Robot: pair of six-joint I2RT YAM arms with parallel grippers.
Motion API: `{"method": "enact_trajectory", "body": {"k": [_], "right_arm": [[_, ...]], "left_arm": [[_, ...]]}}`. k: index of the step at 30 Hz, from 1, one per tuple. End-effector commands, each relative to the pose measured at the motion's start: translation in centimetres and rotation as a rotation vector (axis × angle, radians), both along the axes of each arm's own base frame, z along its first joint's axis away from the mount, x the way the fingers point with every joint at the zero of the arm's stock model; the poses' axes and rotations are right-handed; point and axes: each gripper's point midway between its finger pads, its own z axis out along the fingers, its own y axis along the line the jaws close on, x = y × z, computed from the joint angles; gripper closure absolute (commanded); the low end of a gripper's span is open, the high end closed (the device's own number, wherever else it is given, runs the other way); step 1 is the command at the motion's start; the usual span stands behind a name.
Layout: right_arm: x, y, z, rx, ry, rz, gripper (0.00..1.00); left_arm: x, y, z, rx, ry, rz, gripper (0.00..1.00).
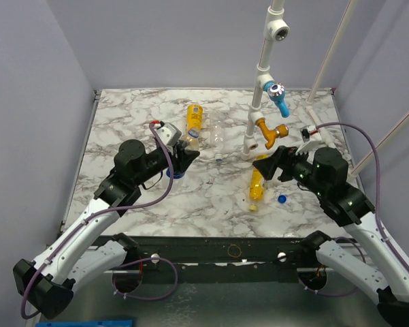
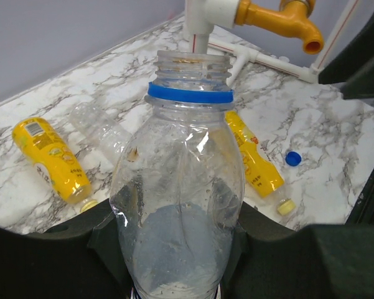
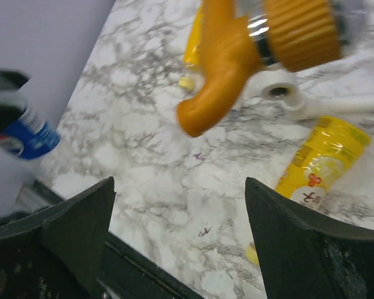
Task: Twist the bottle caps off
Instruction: Place the bottle cap at the center of the board.
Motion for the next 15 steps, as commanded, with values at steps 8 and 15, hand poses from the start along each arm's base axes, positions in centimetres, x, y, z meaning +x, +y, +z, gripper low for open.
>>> {"method": "enact_trajectory", "body": {"k": [8,15], "right_arm": [[-6.0,9.8,4.9,-0.007,-0.185,0.608,0.08],[-5.3,18.3,9.6,-0.062,-0.384,0.597,0.02]], "left_arm": [[1.0,0.5,1.4,-0.048,0.013,0.038,1.0],[-2.2,-0.3,1.5,-0.039,-0.017,-0.125,1.0]]}}
